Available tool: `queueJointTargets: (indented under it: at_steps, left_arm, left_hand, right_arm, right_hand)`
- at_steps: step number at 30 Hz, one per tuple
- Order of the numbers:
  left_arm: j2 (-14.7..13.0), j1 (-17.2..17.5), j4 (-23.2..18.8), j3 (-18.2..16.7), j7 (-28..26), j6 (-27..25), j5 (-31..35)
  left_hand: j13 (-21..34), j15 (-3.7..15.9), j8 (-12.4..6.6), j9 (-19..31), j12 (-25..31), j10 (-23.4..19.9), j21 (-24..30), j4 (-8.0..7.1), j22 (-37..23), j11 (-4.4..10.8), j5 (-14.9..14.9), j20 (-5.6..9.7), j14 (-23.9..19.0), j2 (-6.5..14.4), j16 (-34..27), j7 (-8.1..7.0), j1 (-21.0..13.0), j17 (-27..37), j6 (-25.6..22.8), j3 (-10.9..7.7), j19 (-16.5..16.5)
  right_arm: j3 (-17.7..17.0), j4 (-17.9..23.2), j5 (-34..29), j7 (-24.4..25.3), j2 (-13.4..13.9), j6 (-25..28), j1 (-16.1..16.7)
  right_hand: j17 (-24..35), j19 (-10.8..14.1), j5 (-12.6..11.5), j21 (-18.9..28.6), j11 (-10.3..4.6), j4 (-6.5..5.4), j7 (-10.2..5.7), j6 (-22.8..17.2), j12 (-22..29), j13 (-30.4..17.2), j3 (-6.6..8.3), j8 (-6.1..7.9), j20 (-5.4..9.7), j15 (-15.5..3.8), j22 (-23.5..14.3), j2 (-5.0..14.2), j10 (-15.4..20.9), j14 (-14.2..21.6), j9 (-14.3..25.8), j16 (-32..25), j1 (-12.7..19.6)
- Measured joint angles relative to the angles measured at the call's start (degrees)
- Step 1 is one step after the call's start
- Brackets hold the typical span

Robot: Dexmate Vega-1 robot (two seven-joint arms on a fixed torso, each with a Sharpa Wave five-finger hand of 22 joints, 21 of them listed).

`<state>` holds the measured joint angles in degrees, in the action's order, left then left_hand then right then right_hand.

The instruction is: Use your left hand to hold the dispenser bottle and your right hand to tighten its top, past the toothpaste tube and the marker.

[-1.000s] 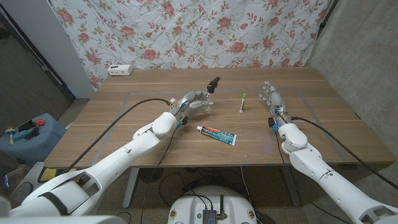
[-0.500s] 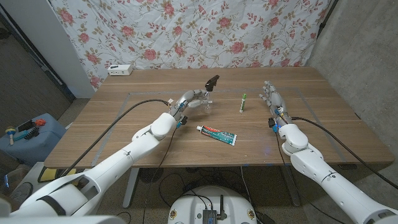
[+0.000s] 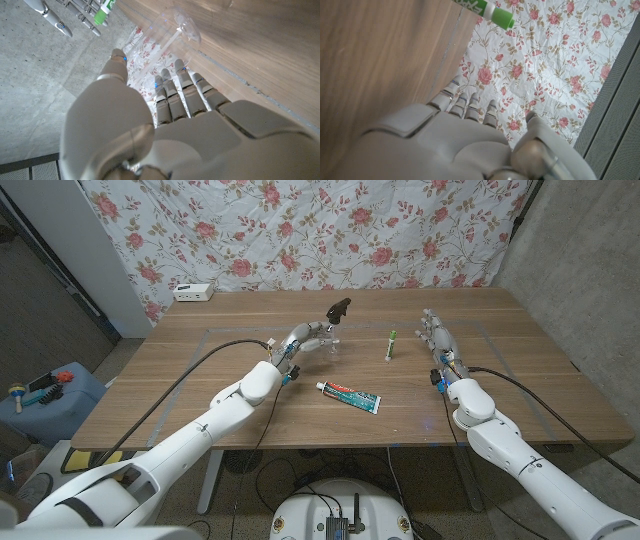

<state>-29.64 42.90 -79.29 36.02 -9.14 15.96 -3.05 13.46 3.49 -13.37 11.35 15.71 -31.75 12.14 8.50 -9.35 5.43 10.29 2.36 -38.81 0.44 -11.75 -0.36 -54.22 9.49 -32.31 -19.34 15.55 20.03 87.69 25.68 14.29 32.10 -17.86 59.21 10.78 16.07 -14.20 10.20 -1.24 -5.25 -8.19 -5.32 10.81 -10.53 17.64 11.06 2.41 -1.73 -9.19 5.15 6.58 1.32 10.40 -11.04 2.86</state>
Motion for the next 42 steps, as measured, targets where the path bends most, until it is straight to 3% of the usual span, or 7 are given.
queueJointTargets:
  at_steps: [8, 12, 15, 20, 42]
  left_arm:
    - [-0.2, 0.1, -0.4, -0.3, -0.3, 0.3, 0.2]
    - [-0.1, 0.1, -0.3, -0.4, -0.4, 0.8, 0.3]
    - [0.0, -0.1, 0.1, -0.5, -0.5, 1.3, 0.4]
    - [0.6, -0.9, 1.5, -0.5, -0.5, 2.3, 0.6]
    - [3.8, -4.7, 9.2, 0.5, 1.1, 8.6, 0.3]
  left_hand:
    - [0.3, 0.2, 0.01, 0.0, 0.0, -0.4, -0.5, 0.0, 0.0, -0.08, 0.0, 0.0, -1.0, 0.2, 0.1, 0.33, 0.2, -0.2, -0.3, 0.0, 0.0]
    - [0.3, 0.2, 0.18, 0.1, 0.0, -0.4, -0.7, 0.0, 0.0, -0.02, 0.0, 0.0, -1.0, 0.4, 0.2, 0.41, 0.1, -0.2, -0.4, 0.0, 0.0]
    - [0.5, 0.4, 0.25, 0.3, 0.0, -0.8, -0.7, 0.0, 0.0, -0.32, 0.0, 0.0, -1.2, 0.4, 0.2, 0.62, 0.1, -0.2, -0.6, 0.0, 0.0]
    - [0.5, 0.31, 0.42, 0.3, 0.0, -1.0, -0.7, -0.07, 0.0, -0.08, -0.2, 0.0, -1.6, 0.5, 0.3, 0.68, 0.0, -0.2, -1.2, -0.08, 0.0]
    - [1.3, 0.43, 0.17, 0.2, 0.0, -0.9, -0.7, 0.27, 0.0, -0.34, -0.2, 0.01, -3.9, 0.9, 0.5, 1.0, 0.4, 0.1, -1.4, -0.72, 3.1]
  right_arm:
    - [0.1, 3.6, -1.2, 0.9, 1.4, 1.9, 0.7]
    - [0.1, 6.8, -3.1, 2.3, 2.9, 5.3, 1.2]
    - [0.1, 8.8, -3.6, 2.6, 3.8, 6.1, 1.4]
    - [0.2, 11.8, -6.0, 4.0, 5.2, 9.7, 1.7]
    - [0.7, 20.8, -13.2, 6.4, 9.0, 19.3, 1.0]
  right_hand:
    - [0.0, -0.3, 0.0, 0.0, -0.32, -0.13, 0.0, 0.0, 0.0, 0.0, 0.13, 0.0, -0.3, 0.0, 0.0, 0.0, -0.1, 0.0, 0.0, 0.0, 0.0]
    - [0.0, -0.3, 0.0, 0.0, -0.31, -0.13, -0.01, 0.0, 0.0, 0.0, 0.13, 0.0, -0.3, 0.0, 0.0, 0.0, -0.1, 0.0, 0.0, 0.0, 0.0]
    - [0.0, -0.5, 0.0, 0.0, -0.31, -0.13, -2.04, -0.3, 0.0, 0.0, 0.13, 0.0, -0.07, 0.0, 0.0, 0.0, -0.1, 0.0, 0.1, 0.0, 0.0]
    - [0.0, -0.5, 0.0, 0.0, -0.31, -0.13, -3.62, -0.3, 0.0, 0.0, 0.13, 0.0, -0.08, 0.0, 0.0, 0.0, -0.1, 0.0, 0.1, 0.0, 0.0]
    - [0.0, -0.5, 0.0, 0.0, -0.3, 0.04, -3.91, 0.0, 0.0, 0.0, 0.3, 0.0, -0.09, 0.0, 0.0, -0.17, -0.1, 0.0, 0.1, 0.0, 0.2]
